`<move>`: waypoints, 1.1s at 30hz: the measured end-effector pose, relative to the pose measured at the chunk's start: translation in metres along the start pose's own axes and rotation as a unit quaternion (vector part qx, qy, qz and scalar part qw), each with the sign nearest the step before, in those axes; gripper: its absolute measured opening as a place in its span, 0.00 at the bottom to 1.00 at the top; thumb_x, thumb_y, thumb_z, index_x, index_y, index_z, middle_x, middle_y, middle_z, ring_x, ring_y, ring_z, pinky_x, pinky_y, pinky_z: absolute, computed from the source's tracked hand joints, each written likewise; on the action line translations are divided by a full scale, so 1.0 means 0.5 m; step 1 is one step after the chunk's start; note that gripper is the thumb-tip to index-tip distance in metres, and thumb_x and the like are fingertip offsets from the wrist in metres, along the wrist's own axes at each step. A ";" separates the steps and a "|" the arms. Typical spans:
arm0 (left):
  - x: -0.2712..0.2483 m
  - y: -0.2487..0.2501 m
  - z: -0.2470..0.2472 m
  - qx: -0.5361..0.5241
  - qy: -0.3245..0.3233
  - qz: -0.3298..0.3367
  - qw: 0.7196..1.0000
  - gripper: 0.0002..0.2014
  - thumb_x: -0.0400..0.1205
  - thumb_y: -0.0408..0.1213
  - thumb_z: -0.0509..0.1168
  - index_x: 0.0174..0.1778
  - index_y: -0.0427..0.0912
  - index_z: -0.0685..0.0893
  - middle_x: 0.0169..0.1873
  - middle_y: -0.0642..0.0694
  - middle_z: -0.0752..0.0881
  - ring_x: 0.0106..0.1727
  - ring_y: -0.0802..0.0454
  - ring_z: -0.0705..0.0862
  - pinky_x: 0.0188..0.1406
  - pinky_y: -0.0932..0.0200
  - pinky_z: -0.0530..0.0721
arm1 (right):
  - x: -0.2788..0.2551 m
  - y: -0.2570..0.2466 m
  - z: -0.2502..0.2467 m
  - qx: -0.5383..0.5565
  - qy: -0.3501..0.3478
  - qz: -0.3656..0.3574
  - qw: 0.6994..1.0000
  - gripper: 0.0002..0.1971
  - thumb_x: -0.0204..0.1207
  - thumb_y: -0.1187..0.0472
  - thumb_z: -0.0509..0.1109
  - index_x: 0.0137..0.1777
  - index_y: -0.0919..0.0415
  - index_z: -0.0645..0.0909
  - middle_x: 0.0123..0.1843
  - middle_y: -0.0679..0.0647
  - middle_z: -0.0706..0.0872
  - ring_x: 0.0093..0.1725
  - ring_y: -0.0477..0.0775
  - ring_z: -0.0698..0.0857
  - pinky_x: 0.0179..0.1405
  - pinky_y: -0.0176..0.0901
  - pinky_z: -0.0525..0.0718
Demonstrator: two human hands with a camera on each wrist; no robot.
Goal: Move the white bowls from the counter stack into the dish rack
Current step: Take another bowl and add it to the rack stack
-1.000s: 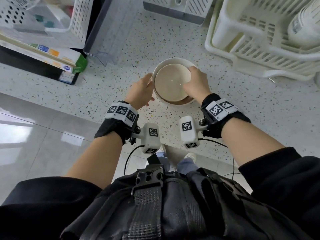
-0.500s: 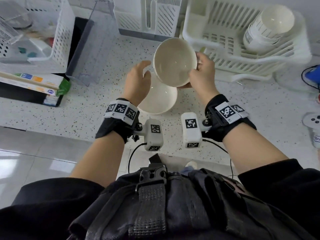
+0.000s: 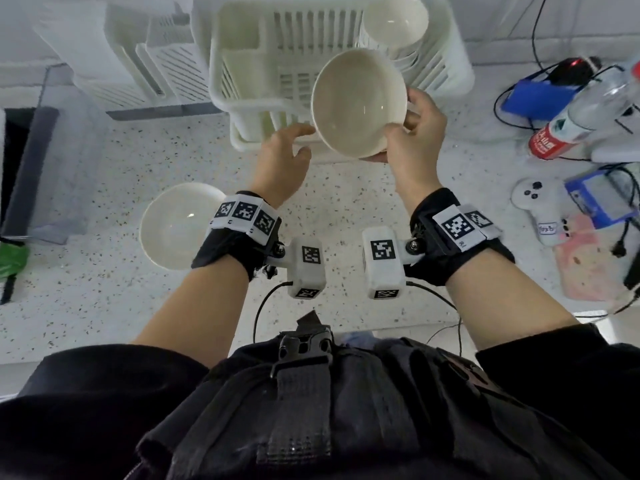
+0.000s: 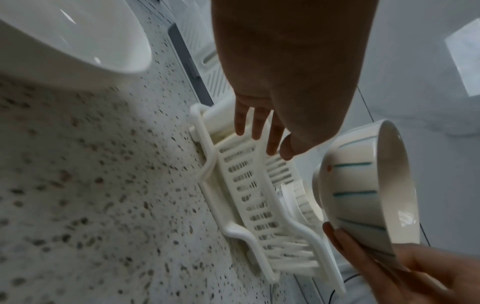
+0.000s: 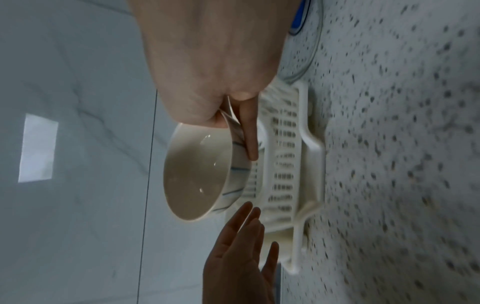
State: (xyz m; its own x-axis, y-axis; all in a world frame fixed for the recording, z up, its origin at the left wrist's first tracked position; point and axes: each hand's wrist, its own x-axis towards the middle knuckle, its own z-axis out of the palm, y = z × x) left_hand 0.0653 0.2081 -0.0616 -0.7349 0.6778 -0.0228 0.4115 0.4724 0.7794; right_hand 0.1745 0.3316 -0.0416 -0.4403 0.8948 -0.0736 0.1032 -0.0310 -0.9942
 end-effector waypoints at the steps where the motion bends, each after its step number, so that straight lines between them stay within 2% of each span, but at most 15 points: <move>1: 0.013 0.019 0.022 0.011 -0.004 0.003 1.000 0.17 0.82 0.29 0.58 0.67 0.40 0.79 0.67 0.44 0.82 0.66 0.49 0.78 0.64 0.63 0.73 | 0.017 0.001 -0.023 0.010 0.000 0.010 1.000 0.26 0.70 0.80 0.57 0.64 0.58 0.78 0.57 0.53 0.83 0.57 0.54 0.85 0.32 0.58 0.92; 2: 0.026 0.037 0.043 0.019 -0.007 0.007 1.000 0.17 0.82 0.29 0.58 0.67 0.40 0.78 0.67 0.43 0.81 0.68 0.48 0.77 0.63 0.66 0.70 | 0.036 0.003 -0.047 0.015 0.002 0.016 1.000 0.26 0.70 0.80 0.58 0.65 0.58 0.78 0.58 0.54 0.83 0.58 0.55 0.85 0.31 0.57 0.92; 5: 0.066 0.079 0.103 0.028 -0.014 0.016 0.999 0.18 0.81 0.28 0.59 0.67 0.40 0.78 0.68 0.43 0.81 0.70 0.48 0.76 0.65 0.66 0.68 | 0.095 0.006 -0.106 0.010 0.019 0.005 1.000 0.26 0.67 0.79 0.59 0.64 0.61 0.80 0.57 0.57 0.86 0.57 0.56 0.87 0.45 0.63 0.92; 6: 0.079 0.089 0.119 0.032 -0.012 0.019 0.999 0.18 0.81 0.29 0.59 0.67 0.40 0.78 0.68 0.43 0.80 0.70 0.47 0.77 0.66 0.65 0.69 | 0.114 0.005 -0.121 0.012 0.015 0.004 1.000 0.26 0.67 0.78 0.59 0.64 0.62 0.80 0.56 0.57 0.87 0.56 0.56 0.88 0.45 0.63 0.92; 8: 0.101 0.106 0.145 0.042 -0.011 0.020 0.999 0.18 0.81 0.30 0.60 0.67 0.41 0.78 0.68 0.43 0.80 0.67 0.44 0.79 0.67 0.60 0.72 | 0.149 -0.001 -0.143 0.019 0.000 0.020 1.000 0.26 0.70 0.78 0.59 0.67 0.62 0.78 0.59 0.60 0.87 0.56 0.59 0.87 0.37 0.59 0.93; 10: 0.124 0.120 0.161 0.053 -0.015 0.021 0.998 0.18 0.80 0.30 0.59 0.67 0.40 0.78 0.69 0.43 0.79 0.68 0.45 0.78 0.66 0.61 0.71 | 0.183 -0.009 -0.153 0.031 -0.018 0.028 0.999 0.26 0.72 0.79 0.58 0.69 0.63 0.76 0.61 0.63 0.86 0.56 0.61 0.87 0.31 0.56 0.93; 12: 0.150 0.132 0.169 0.062 -0.014 0.020 0.998 0.19 0.80 0.29 0.59 0.68 0.40 0.77 0.71 0.43 0.78 0.70 0.47 0.76 0.64 0.65 0.69 | 0.218 -0.019 -0.150 0.034 -0.027 0.026 0.999 0.25 0.73 0.79 0.58 0.69 0.63 0.76 0.61 0.64 0.85 0.56 0.62 0.87 0.31 0.56 0.93; 14: 0.181 0.140 0.174 0.065 -0.014 0.022 0.998 0.21 0.80 0.29 0.59 0.70 0.40 0.75 0.72 0.42 0.76 0.73 0.47 0.74 0.63 0.68 0.65 | 0.254 -0.028 -0.138 0.024 -0.026 0.016 0.999 0.24 0.72 0.79 0.59 0.67 0.64 0.78 0.60 0.64 0.86 0.54 0.60 0.88 0.36 0.58 0.93; 16: 0.213 0.144 0.173 0.070 -0.019 0.023 0.997 0.22 0.80 0.29 0.59 0.72 0.39 0.73 0.73 0.40 0.75 0.74 0.46 0.73 0.65 0.66 0.65 | 0.294 -0.038 -0.120 0.004 -0.021 0.001 1.000 0.21 0.72 0.79 0.60 0.63 0.66 0.79 0.57 0.62 0.88 0.53 0.59 0.88 0.40 0.59 0.93; 18: 0.246 0.142 0.168 0.073 -0.021 0.018 0.997 0.24 0.81 0.30 0.59 0.75 0.39 0.70 0.74 0.40 0.74 0.75 0.47 0.72 0.69 0.65 0.65 | 0.331 -0.049 -0.100 0.004 -0.020 -0.006 1.000 0.20 0.72 0.79 0.59 0.60 0.63 0.80 0.49 0.56 0.88 0.51 0.60 0.89 0.36 0.59 0.93; 20: 0.276 0.136 0.164 0.076 -0.017 0.014 0.997 0.25 0.81 0.30 0.59 0.76 0.38 0.67 0.75 0.41 0.73 0.75 0.47 0.71 0.71 0.63 0.65 | 0.367 -0.058 -0.080 -0.008 -0.016 -0.029 0.999 0.20 0.71 0.78 0.59 0.58 0.62 0.81 0.45 0.52 0.87 0.50 0.61 0.89 0.38 0.61 0.92; 22: 0.304 0.129 0.163 0.080 -0.013 0.014 0.997 0.25 0.82 0.31 0.59 0.77 0.38 0.66 0.75 0.40 0.73 0.76 0.46 0.71 0.74 0.59 0.66 | 0.399 -0.062 -0.061 -0.021 -0.013 -0.039 0.999 0.18 0.72 0.78 0.58 0.56 0.61 0.80 0.51 0.58 0.87 0.49 0.61 0.90 0.33 0.54 0.93; 24: 0.329 0.121 0.167 0.085 -0.011 0.017 0.996 0.26 0.82 0.32 0.59 0.78 0.38 0.63 0.76 0.40 0.71 0.77 0.46 0.69 0.75 0.57 0.65 | 0.432 -0.056 -0.042 -0.039 -0.008 -0.045 0.998 0.17 0.73 0.77 0.58 0.57 0.65 0.81 0.54 0.63 0.87 0.47 0.59 0.90 0.26 0.47 0.92; 30: 0.386 0.092 0.196 0.052 -0.006 0.035 0.998 0.30 0.82 0.34 0.59 0.80 0.35 0.56 0.79 0.38 0.64 0.79 0.45 0.65 0.76 0.60 0.61 | 0.480 -0.030 -0.003 -0.091 -0.015 -0.062 0.994 0.19 0.72 0.77 0.58 0.59 0.68 0.82 0.51 0.60 0.87 0.42 0.53 0.89 0.26 0.48 0.92; 33: 0.402 0.077 0.209 0.035 -0.002 0.043 0.998 0.31 0.81 0.35 0.60 0.79 0.33 0.57 0.78 0.36 0.65 0.80 0.43 0.64 0.81 0.49 0.63 | 0.490 -0.022 0.008 -0.122 -0.013 -0.081 0.989 0.18 0.73 0.77 0.59 0.60 0.67 0.83 0.53 0.62 0.88 0.41 0.53 0.90 0.23 0.42 0.90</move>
State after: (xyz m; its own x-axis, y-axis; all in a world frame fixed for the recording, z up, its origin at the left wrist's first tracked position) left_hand -0.0102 0.4216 -0.1015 -0.6930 0.7199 0.0386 0.5094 0.4511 0.7328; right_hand 0.0619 0.5495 -0.0492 -0.4915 0.8673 0.0790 0.2400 0.2221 -0.9450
